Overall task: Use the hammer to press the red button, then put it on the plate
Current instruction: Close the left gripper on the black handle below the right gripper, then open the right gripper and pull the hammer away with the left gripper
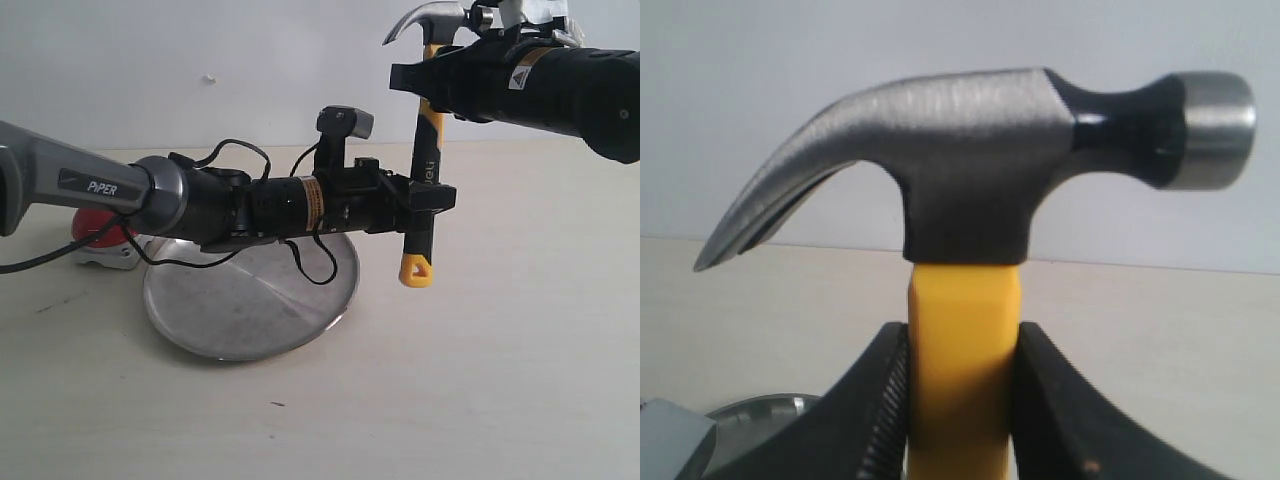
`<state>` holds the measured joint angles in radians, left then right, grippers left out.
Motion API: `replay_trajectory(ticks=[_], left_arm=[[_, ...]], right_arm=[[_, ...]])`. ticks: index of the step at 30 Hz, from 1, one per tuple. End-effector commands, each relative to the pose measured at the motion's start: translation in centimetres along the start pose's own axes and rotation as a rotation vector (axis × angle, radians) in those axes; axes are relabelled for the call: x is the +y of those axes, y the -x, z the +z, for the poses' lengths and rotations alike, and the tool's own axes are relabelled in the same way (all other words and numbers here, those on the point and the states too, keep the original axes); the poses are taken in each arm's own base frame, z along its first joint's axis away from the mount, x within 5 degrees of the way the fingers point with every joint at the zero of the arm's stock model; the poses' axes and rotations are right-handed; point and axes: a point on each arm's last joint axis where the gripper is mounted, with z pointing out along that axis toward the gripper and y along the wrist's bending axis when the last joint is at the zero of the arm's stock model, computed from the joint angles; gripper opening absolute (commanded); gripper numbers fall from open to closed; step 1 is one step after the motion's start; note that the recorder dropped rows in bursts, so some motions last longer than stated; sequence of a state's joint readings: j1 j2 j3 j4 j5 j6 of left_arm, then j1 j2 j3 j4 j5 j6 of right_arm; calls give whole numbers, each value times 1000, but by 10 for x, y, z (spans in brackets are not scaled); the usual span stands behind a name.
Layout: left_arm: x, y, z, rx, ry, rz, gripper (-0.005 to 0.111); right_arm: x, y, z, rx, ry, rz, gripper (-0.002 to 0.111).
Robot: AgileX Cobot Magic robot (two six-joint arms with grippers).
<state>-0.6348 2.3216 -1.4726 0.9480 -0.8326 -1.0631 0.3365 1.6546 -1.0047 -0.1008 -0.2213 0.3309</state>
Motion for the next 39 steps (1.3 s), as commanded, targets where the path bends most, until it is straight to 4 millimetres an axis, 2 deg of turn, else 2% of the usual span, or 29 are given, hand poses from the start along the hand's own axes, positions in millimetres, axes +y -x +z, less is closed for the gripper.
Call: replay_trajectory(ticks=[1, 10, 13, 20, 23, 28, 33, 39], left_arm=[[-2, 6, 1, -29, -3, -1, 0], [10, 15, -5, -107, 53, -75, 0], [17, 20, -10, -143, 81, -104, 0], [38, 40, -31, -204, 139, -133, 0], [48, 51, -46, -174, 194, -91, 0], [61, 74, -90, -41, 432, 1, 0], [44, 89, -131, 63, 623, 92, 0], [2, 99, -172, 101, 698, 183, 0]], right_arm=[[5, 14, -5, -88, 30, -14, 19], [4, 13, -4, -79, 25, -75, 61], [4, 12, -4, -72, 22, -99, 69], [6, 20, -15, -67, 14, -174, 69], [7, 26, -25, -64, 8, -194, 69], [10, 39, -44, -75, 2, -213, 69], [11, 42, -46, -86, 4, -213, 69], [11, 42, -46, -86, 4, -213, 62]])
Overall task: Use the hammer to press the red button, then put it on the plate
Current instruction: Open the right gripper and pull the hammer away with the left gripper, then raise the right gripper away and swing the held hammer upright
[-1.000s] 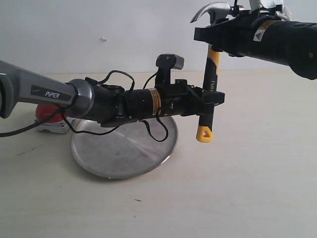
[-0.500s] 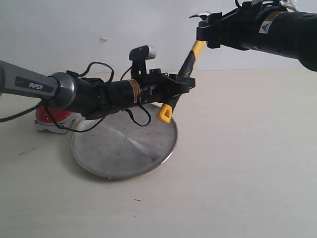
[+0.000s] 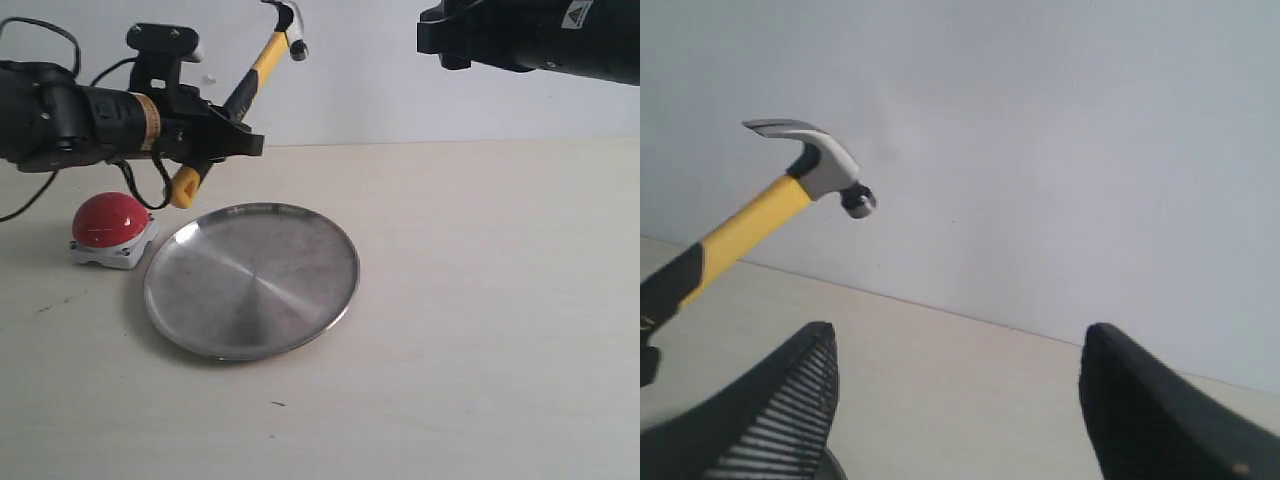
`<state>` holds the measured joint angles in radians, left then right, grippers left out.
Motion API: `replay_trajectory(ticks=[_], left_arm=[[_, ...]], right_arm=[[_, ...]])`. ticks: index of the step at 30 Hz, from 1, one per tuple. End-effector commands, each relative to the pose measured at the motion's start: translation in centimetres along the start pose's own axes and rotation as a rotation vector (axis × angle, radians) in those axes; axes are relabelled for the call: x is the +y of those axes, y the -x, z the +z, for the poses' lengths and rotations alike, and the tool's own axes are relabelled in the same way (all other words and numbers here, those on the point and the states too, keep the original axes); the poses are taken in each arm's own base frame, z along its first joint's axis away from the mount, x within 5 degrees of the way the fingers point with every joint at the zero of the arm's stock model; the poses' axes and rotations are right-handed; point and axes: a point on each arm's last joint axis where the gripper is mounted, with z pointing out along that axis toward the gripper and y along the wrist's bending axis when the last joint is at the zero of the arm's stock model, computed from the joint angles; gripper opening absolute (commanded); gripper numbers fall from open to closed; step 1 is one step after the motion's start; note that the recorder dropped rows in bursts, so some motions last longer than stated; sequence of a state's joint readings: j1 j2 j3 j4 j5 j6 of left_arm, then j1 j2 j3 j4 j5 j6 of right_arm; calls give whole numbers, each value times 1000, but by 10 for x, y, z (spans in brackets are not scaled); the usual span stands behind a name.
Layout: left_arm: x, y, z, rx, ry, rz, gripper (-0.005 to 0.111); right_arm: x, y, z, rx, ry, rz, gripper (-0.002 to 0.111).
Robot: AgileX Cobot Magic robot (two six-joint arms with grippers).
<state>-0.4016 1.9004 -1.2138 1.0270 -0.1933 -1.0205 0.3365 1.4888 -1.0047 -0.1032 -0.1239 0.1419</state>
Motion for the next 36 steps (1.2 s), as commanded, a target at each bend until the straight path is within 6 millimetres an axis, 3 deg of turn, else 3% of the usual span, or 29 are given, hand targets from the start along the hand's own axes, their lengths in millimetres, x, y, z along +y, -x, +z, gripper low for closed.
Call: replay_trajectory(ticks=[1, 8, 11, 15, 22, 28, 36], left_arm=[[-11, 15, -50, -70, -18, 77, 0], [-11, -6, -107, -36, 49, 108, 0], [-4, -28, -133, -13, 83, 67, 0], [16, -61, -146, 45, 158, -91, 0], [38, -105, -158, 180, 264, -157, 0], [40, -106, -181, 173, 344, -163, 0], [39, -111, -174, 186, 318, -179, 0]], right_arm=[[1, 5, -2, -13, 2, -19, 61], [0, 3, -2, 7, -1, -19, 52], [0, -7, -2, 11, 3, -18, 42], [0, -10, -2, 13, 4, -18, 29], [0, -10, -3, 11, 4, -18, 29], [0, -10, -3, 9, 5, -18, 29], [0, -10, -3, 16, 4, -9, 29]])
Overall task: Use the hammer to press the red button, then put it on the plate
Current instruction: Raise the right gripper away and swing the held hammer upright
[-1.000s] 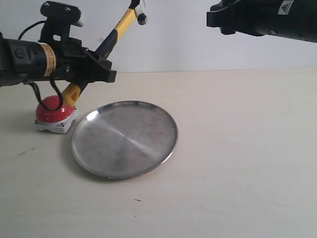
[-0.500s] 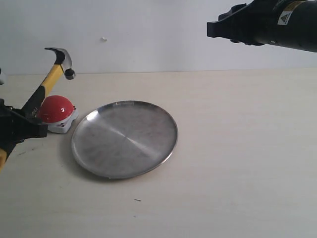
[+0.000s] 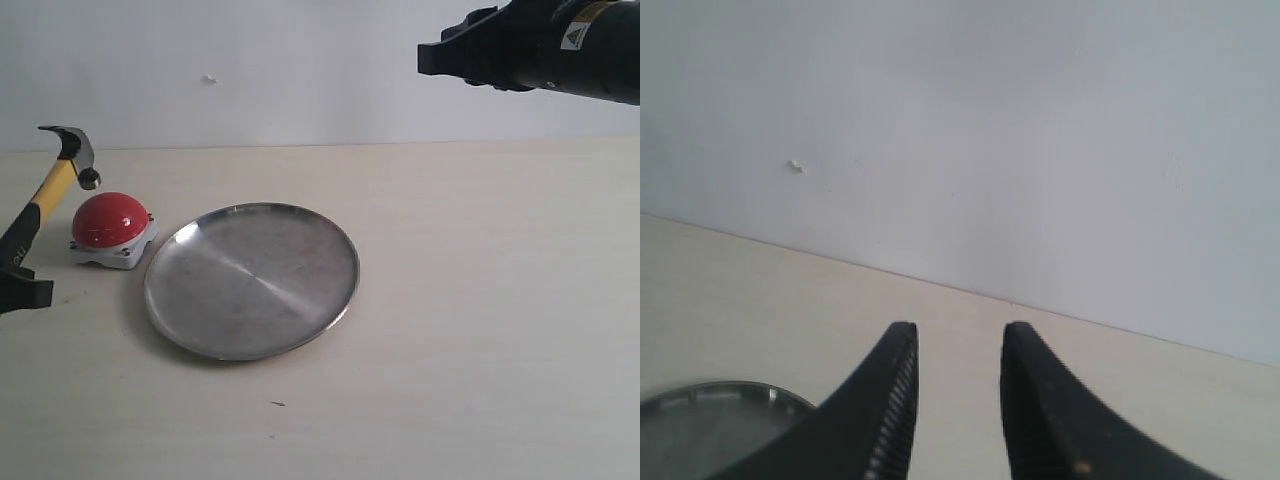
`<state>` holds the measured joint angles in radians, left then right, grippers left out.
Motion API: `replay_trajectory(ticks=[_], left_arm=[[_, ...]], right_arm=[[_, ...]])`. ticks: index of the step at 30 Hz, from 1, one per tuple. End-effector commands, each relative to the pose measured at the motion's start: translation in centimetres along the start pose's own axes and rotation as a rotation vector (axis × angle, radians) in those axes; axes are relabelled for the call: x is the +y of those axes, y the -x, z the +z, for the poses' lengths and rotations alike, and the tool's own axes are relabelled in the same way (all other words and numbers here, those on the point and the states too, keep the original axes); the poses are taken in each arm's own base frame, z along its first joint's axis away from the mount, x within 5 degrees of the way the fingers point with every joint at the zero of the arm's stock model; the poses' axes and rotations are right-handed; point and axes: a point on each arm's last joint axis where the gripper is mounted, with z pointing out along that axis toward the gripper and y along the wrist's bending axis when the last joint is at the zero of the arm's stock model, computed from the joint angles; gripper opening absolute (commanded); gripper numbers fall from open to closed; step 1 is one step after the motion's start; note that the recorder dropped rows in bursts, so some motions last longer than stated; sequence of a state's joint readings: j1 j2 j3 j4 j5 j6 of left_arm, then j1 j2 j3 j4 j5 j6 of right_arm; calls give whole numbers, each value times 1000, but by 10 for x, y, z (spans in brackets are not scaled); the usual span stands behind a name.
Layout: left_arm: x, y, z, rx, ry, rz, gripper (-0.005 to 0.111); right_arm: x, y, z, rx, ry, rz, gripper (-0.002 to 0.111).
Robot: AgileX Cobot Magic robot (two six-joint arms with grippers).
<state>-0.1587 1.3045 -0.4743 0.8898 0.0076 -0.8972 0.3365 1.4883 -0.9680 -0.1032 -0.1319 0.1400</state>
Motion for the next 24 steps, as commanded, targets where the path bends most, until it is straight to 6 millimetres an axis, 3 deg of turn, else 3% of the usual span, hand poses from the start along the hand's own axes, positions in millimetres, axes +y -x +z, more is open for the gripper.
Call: replay_trajectory(ticks=[1, 4, 10, 14, 18, 24], left_arm=[[-5, 5, 2, -45, -62, -13, 0], [-6, 11, 1, -69, -74, -11, 0], [-1, 45, -19, -212, -54, -22, 0], [1, 45, -24, -217, -31, -23, 0], [1, 39, -11, -158, -25, -25, 0], [-3, 5, 35, 40, -65, -75, 0]], right_arm=[[1, 2, -2, -13, 4, -7, 29], [1, 2, -2, -13, 4, -7, 29], [1, 2, -2, -15, 4, -7, 29], [1, 2, -2, -19, 5, -7, 29], [1, 2, -2, -19, 5, -7, 29], [1, 2, -2, -19, 5, -7, 29]])
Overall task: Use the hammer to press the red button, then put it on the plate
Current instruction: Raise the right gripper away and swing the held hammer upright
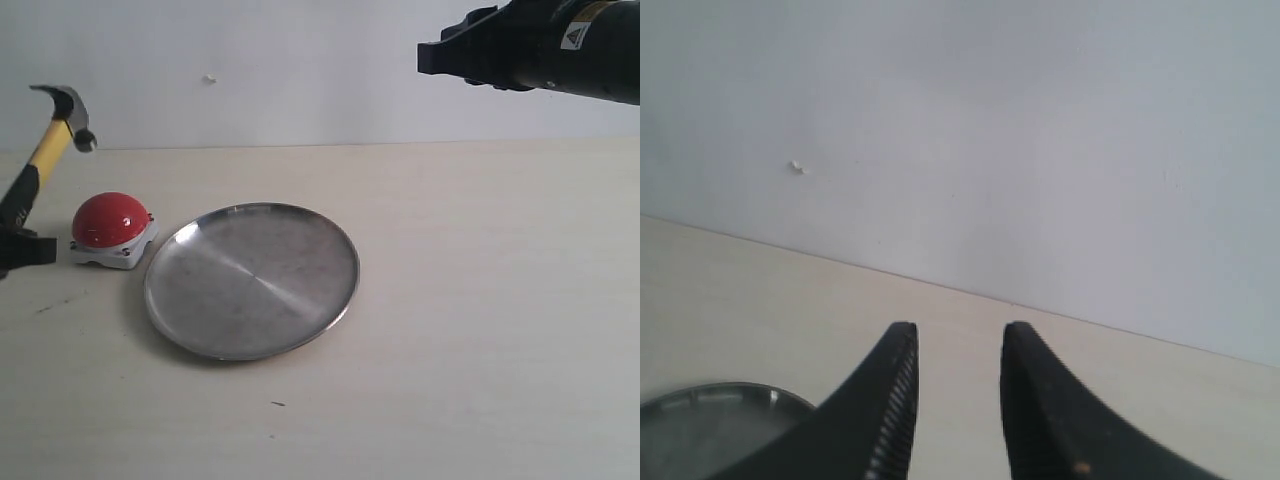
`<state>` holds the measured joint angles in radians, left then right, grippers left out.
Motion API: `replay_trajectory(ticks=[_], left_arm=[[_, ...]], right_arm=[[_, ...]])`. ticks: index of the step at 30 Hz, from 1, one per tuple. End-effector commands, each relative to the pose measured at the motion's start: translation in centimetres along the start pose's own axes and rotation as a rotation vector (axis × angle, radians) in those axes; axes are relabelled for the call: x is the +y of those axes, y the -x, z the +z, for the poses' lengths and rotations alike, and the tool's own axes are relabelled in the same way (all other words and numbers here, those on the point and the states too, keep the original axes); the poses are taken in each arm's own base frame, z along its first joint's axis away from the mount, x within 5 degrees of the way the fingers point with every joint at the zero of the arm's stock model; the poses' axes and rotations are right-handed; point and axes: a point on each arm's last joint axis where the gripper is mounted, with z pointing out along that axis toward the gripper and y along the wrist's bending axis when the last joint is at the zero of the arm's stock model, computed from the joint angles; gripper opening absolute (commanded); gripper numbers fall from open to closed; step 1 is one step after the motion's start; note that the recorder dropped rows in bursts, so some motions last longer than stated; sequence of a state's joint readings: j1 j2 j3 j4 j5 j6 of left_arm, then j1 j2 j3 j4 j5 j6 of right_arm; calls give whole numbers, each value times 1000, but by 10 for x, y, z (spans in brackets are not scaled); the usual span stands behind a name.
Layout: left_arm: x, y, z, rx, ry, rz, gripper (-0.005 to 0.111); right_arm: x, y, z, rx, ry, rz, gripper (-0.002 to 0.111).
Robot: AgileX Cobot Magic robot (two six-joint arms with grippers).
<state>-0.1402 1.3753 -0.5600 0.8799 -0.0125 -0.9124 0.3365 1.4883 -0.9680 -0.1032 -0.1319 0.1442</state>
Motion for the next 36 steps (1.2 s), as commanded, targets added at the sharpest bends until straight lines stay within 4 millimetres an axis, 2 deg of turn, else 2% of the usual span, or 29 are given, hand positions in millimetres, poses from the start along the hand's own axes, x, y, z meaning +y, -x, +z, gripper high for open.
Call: replay_trajectory(ticks=[1, 3, 5, 7, 12, 18, 24, 28, 30, 33, 36], left_arm=[[-8, -22, 28, 80, -97, -26, 0], [-10, -23, 35, 86, -120, -30, 0], [-9, -15, 32, 63, -107, -28, 0], [-9, -5, 24, 15, -102, -25, 0], [-10, 22, -12, -152, -113, -6, 0], [-16, 36, -39, -294, -177, 1, 0], [-30, 31, -40, -363, -351, -20, 0], [-33, 25, -33, -345, -383, -24, 0], [-34, 24, -30, -338, -394, -34, 0], [-37, 22, -25, -340, -438, -40, 0], [-40, 20, -19, -338, -482, -49, 0]], right_arm=[[1, 2, -2, -21, 5, -11, 29], [1, 2, -2, -23, 5, -11, 29], [1, 2, -2, -23, 5, -11, 29], [1, 2, -2, -23, 5, -11, 29], [1, 3, -2, -32, 7, -11, 29], [1, 4, -2, -35, 7, -11, 29], [1, 4, -2, -35, 7, -17, 28], [1, 3, -3, -39, 7, -39, 28], [1, 1, -7, -63, 11, -59, 22], [2, 0, -21, -142, 21, -77, 2], [3, -2, -41, -234, 31, -74, 0]])
